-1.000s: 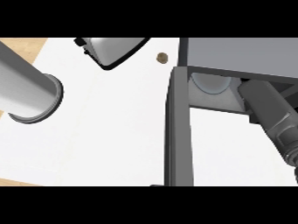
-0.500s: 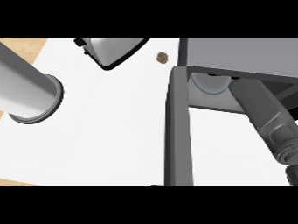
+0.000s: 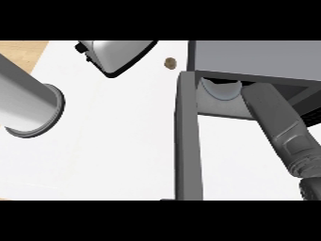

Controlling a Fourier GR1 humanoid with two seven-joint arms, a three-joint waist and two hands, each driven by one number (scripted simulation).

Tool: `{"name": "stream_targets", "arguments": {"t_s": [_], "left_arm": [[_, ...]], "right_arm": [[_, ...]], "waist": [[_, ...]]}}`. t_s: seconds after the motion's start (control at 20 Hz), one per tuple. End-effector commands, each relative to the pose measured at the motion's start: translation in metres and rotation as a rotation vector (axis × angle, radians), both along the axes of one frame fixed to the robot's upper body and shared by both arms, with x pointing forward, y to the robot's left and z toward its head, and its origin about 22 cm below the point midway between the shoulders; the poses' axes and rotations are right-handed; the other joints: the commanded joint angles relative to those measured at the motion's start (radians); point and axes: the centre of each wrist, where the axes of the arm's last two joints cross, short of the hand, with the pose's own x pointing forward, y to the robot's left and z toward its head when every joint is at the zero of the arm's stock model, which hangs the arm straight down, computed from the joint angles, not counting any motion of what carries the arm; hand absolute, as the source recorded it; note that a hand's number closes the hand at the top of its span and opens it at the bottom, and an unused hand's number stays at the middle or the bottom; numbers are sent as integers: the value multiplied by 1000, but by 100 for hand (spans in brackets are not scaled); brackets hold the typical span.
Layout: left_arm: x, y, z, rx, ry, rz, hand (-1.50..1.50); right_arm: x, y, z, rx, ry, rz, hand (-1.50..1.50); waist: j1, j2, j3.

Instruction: Pick up the milk, place it into the microwave and close the microwave

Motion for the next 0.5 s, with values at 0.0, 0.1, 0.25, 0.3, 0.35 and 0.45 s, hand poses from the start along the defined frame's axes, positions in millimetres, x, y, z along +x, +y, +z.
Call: {"name": "stream_targets", "arguments": {"t_s": [0.0, 0.1, 0.25, 0.3, 0.35, 0.45], "left_arm": [[5, -9, -2, 7, -2, -43, -150], [2, -7, -10, -22, 5, -59, -150], [9, -31, -8, -14, 8, -101, -150], [1, -23, -4, -15, 8, -108, -150], [11, -27, -13, -22, 24, -109, -150], [7, -39, -19, -37, 15, -130, 150]], "right_arm": [[2, -2, 5, 125, -2, 77, -150], [-7, -3, -14, 186, 12, 105, -150], [-10, -13, -18, 272, 29, 154, -150], [-17, -1, -33, 288, 58, 154, -150], [-17, -26, -29, 309, 58, 151, -150], [-21, -7, -39, 372, 99, 166, -150]], "waist": [[-18, -14, -4], [-20, -18, -5], [-42, -25, -4], [-40, -32, -5], [-48, -26, -5], [-59, -39, -7]]}}
